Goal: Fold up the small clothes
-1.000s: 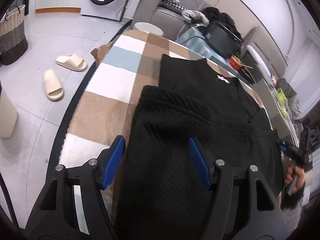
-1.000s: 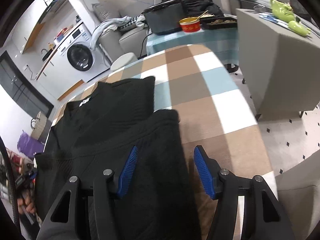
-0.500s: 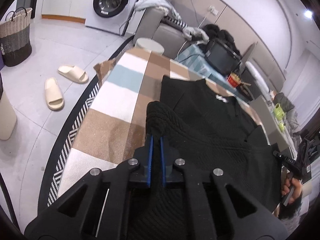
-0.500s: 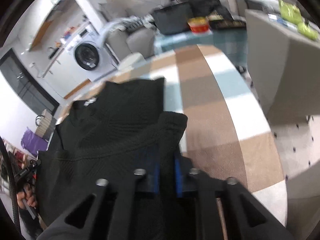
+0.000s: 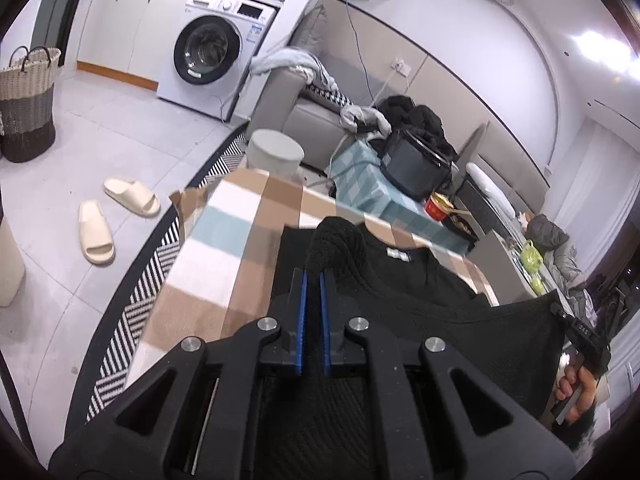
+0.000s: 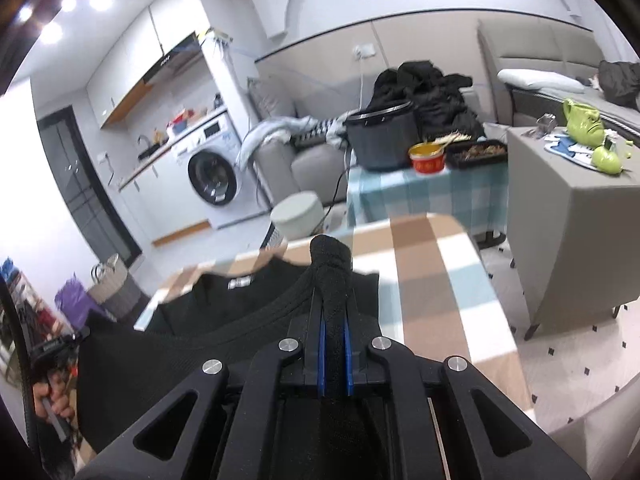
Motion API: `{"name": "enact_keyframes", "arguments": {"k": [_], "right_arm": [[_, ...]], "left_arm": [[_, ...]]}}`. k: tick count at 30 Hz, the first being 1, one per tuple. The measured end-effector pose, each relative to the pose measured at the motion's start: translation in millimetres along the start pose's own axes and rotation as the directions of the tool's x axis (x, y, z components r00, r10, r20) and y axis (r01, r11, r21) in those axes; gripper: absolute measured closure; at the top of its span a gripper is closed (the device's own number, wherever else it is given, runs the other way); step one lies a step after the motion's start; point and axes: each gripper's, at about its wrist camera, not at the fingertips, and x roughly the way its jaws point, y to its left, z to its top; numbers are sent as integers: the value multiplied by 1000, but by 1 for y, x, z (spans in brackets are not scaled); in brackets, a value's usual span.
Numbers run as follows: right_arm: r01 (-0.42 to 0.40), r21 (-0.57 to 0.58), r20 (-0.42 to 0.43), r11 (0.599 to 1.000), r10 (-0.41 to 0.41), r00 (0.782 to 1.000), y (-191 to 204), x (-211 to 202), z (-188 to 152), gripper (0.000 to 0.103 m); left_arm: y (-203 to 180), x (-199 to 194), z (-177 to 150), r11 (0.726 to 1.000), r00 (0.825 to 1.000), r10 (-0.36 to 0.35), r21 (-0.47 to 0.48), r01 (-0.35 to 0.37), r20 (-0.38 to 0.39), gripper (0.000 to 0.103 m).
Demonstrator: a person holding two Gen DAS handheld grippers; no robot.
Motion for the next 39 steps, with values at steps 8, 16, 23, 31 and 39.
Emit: {"name": "enact_keyframes", "arguments": {"k": [8, 16, 23, 31, 39], "right_arm": [[57, 23, 38, 998, -58, 998, -2, 36, 20, 96], [83, 171, 9, 982, -86, 996, -26, 83, 29, 96], [120, 190, 4, 975, -123, 992, -24, 111, 42, 96], [215, 136, -100, 967, -202, 974, -22, 145, 37, 77], [200, 202, -203, 959, -159, 966, -45, 132, 12, 52]], "left_arm": [[2, 27, 26, 999, 999, 32, -27, -31, 38, 100], [9, 74, 31, 997, 998, 62, -44, -61, 7, 100], [18, 106, 45, 994, 997, 78, -72, -77, 5, 100], [29, 145, 41, 979, 981, 183, -78, -188, -68, 96], [29, 137, 19, 978, 968, 201, -26, -207, -148, 70]]}}
